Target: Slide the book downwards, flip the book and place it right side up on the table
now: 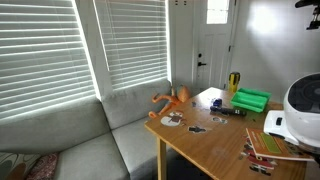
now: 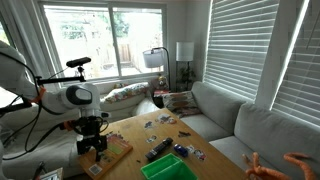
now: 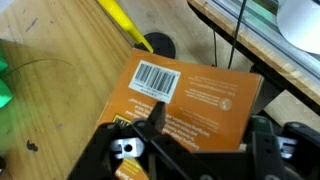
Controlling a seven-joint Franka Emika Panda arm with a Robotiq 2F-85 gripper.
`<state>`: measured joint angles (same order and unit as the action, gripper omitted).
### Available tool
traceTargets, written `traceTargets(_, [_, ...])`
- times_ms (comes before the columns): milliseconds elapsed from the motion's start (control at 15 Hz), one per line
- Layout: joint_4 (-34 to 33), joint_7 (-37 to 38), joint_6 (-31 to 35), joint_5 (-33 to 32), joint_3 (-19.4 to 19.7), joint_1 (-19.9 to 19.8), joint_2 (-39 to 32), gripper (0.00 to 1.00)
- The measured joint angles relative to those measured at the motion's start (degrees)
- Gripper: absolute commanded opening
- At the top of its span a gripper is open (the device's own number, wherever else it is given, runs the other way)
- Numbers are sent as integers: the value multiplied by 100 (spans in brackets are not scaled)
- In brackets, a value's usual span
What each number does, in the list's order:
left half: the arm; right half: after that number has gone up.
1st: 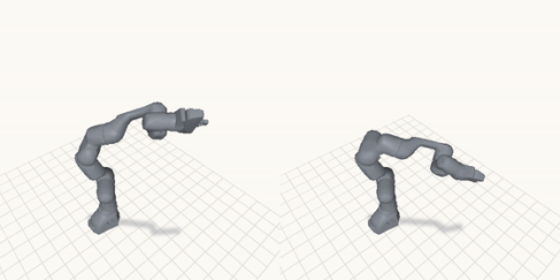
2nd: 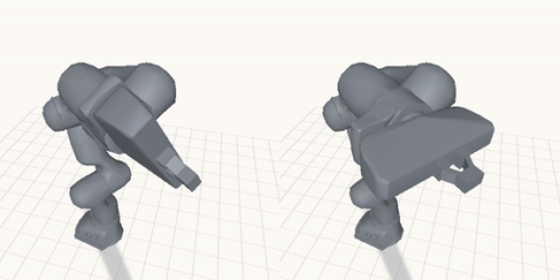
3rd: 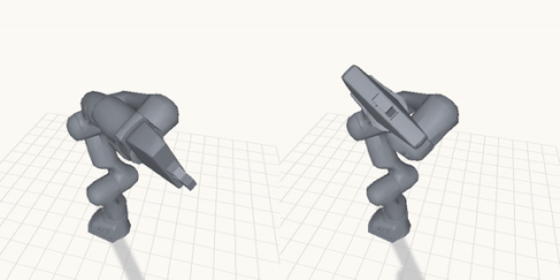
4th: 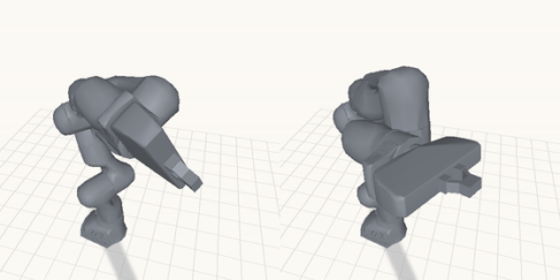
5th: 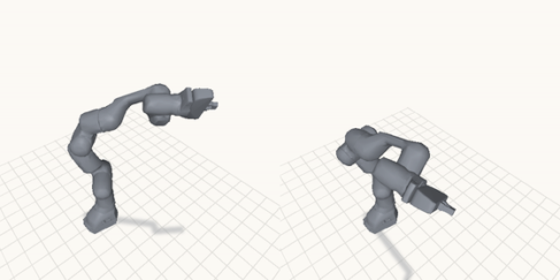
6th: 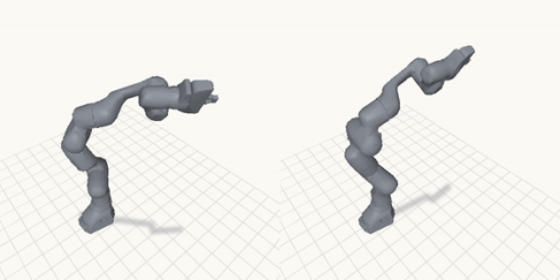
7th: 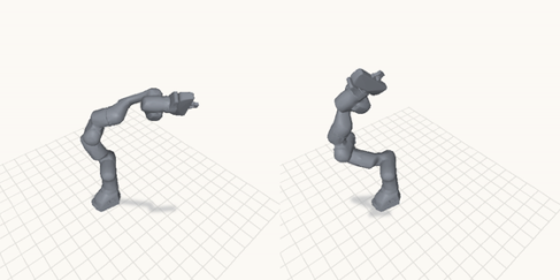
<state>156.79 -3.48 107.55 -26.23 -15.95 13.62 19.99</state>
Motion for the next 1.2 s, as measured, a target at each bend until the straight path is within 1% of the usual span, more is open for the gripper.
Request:
traceTargets(67, [-16, 0, -22, -14, 3, 0, 0, 30])
traceTargets(133, [-36, 0, -46, -20, 10, 0, 1, 41])
traceTargets(200, [-58, 0, -74, -24, 18, -1, 3, 67])
traceTargets(267, [-79, 1, -104, -23, 24, -3, 3, 67])
traceTargets(333, [-91, 1, -126, -23, 27, -3, 3, 70])
traceTargets(533, [-92, 1, -146, -23, 29, -3, -3, 90])
traceTargets(600, [-91, 1, -147, -22, 29, -3, -8, 75])
traceTargets(667, [-91, 1, -147, -22, 31, -3, -15, 53])
traceTargets(733, [-91, 1, -147, -22, 34, -3, -23, 52])
traceTargets(867, [-92, 1, -147, -21, 39, -3, -32, 38])
traceTargets(933, [-94, 1, -147, -22, 41, -3, -32, 77])
traceTargets(1067, [-129, 1, -198, -21, 41, -3, -27, 77])
traceTargets(1200, [-128, 1, -198, -21, 41, -2, -44, 90])
